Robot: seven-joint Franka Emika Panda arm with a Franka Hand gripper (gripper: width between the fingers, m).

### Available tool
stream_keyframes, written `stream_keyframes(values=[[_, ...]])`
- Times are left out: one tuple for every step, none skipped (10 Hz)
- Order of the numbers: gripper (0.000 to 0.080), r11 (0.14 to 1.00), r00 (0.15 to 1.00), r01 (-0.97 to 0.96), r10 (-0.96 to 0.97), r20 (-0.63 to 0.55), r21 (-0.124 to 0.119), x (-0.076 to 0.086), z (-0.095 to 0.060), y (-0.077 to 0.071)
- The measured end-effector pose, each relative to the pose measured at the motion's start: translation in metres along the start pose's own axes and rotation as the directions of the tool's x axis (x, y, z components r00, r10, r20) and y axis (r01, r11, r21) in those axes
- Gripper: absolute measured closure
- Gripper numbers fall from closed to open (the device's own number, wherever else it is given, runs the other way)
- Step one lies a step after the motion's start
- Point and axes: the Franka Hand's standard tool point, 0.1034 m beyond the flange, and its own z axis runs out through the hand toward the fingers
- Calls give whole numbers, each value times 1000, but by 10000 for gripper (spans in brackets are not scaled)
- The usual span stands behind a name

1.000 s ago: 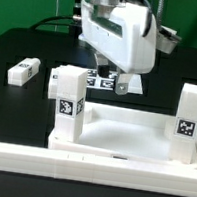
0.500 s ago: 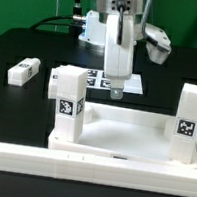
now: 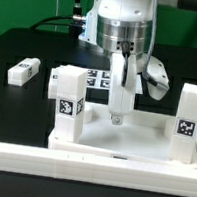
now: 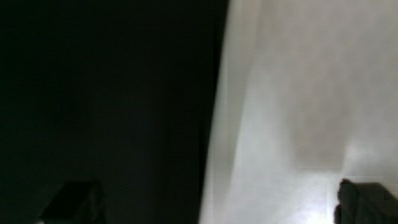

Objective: Assemble desk

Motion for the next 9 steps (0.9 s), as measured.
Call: stream_keyframes(values=[[150,1000,1000,1,-1,-3,-4,0,3,0],[161,1000,1000,3,-3,-4,-7,1,5,1],[161,1000,1000,3,-3,-3,-7,2,5,1],[330,1000,1000,4,-4,-3,-8,2,6,2],[515,1000,1000,5,-5,-4,-12,2,8,3],[649,1000,1000,11,-11,-4,-14,2,9,4],[649,1000,1000,8,-8,-7,-9,4,8,2],[723,1000,1000,7,-7,-7,-8,5,8,2],[723,1000,1000,7,-7,-7,-8,4,8,2]])
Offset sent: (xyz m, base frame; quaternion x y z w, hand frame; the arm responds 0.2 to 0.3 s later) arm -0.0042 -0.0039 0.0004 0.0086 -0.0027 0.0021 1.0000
